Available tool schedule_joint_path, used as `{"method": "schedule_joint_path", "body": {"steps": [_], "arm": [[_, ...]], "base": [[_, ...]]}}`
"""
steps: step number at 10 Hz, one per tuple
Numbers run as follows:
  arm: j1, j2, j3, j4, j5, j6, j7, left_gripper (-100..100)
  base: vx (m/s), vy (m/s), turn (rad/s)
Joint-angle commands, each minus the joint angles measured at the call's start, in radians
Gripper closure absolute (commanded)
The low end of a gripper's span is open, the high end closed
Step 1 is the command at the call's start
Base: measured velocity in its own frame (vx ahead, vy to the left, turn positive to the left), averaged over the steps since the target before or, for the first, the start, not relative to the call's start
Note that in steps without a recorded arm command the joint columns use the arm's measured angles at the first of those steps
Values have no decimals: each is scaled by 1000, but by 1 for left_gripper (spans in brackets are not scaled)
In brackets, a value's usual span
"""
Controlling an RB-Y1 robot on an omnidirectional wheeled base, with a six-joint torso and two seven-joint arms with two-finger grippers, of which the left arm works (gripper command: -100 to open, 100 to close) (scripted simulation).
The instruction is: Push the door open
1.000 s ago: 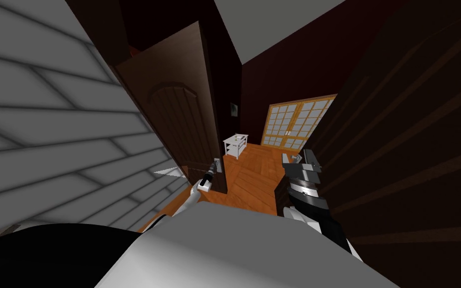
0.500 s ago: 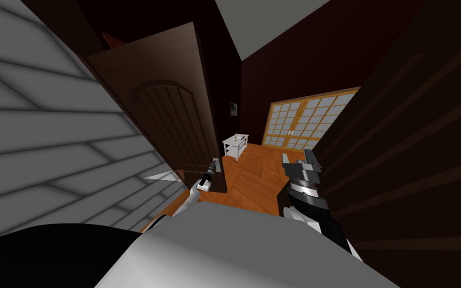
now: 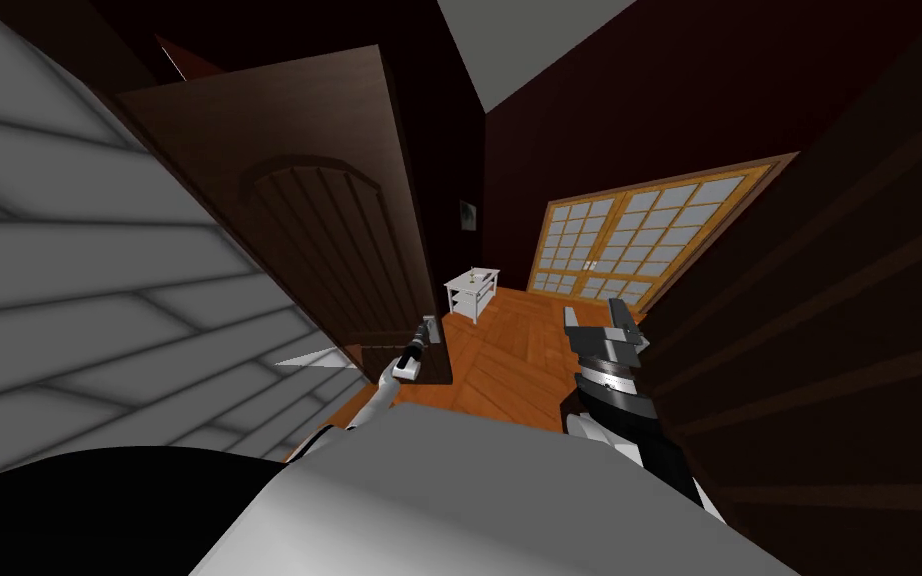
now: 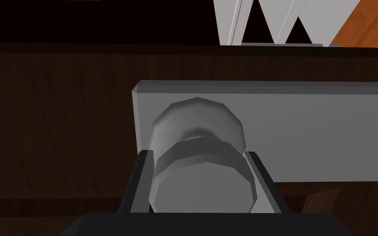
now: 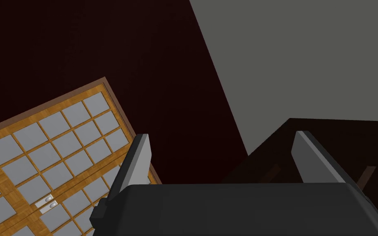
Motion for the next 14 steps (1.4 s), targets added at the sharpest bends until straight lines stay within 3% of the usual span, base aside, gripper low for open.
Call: {"method": "schedule_joint_path", "body": {"steps": [1,7,8,9,12,13,14], "arm": [[7,7,28,-4,3,-1,-7,100],[-8,5,103,32,15,1,-31,100],[-13,-27,87,26,5,7,-48,-100],[-15,-36,85,23,2,9,-54,-100],[-25,-104,72,-1,-18,32,-100,-100],[-25,-104,72,-1,-18,32,-100,-100],[-28,-129,67,-9,-25,40,-116,-100]], "base": [[137,-41,54],[148,-59,76],[-34,-37,133],[-173,37,33],[-194,55,78],[-162,10,33],[-121,2,61]]}}
